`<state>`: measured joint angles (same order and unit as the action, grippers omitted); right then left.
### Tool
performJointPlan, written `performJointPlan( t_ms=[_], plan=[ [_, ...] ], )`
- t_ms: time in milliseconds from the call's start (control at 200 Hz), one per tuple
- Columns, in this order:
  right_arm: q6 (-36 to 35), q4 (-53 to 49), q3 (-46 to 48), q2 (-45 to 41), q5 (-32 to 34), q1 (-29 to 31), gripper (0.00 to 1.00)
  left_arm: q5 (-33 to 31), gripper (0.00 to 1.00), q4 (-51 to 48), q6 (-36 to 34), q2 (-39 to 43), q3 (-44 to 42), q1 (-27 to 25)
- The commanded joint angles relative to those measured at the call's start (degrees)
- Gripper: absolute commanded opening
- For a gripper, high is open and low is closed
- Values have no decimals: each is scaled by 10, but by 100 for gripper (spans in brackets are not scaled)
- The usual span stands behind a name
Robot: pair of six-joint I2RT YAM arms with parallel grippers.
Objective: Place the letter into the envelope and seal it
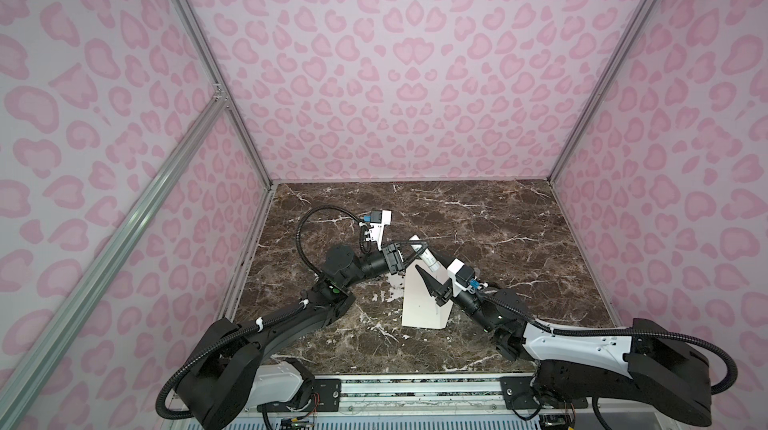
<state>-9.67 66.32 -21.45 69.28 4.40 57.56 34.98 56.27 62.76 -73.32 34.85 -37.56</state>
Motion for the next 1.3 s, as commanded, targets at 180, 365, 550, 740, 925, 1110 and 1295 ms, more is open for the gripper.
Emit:
performJointPlan(
  t_ms=[180, 365, 550, 740, 925, 1110, 1295],
  plan=[
    [-21, 39, -13, 17, 11, 0, 42, 15, 16, 32, 5, -2, 1, 0],
    [-33, 43, -19, 22, 18, 0, 40, 18, 16, 33, 7, -8, 2, -1],
    [-48, 41, -20, 19, 29, 4, 47, 18, 16, 37, 9, -10, -1, -1],
    [-63, 52, -17, 19, 48, 8, 47, 18, 16, 41, 11, -13, -2, -3],
    [-78, 49, -18, 18, 49, 10, 48, 20, 16, 45, 13, -16, -2, -5],
    [-90, 35, -26, 25, 51, 12, 43, 22, 16, 51, 18, -21, 0, -7],
    [-103, 20, -35, 32, 52, 13, 39, 24, 16, 52, 20, -22, 1, -8]
  ],
)
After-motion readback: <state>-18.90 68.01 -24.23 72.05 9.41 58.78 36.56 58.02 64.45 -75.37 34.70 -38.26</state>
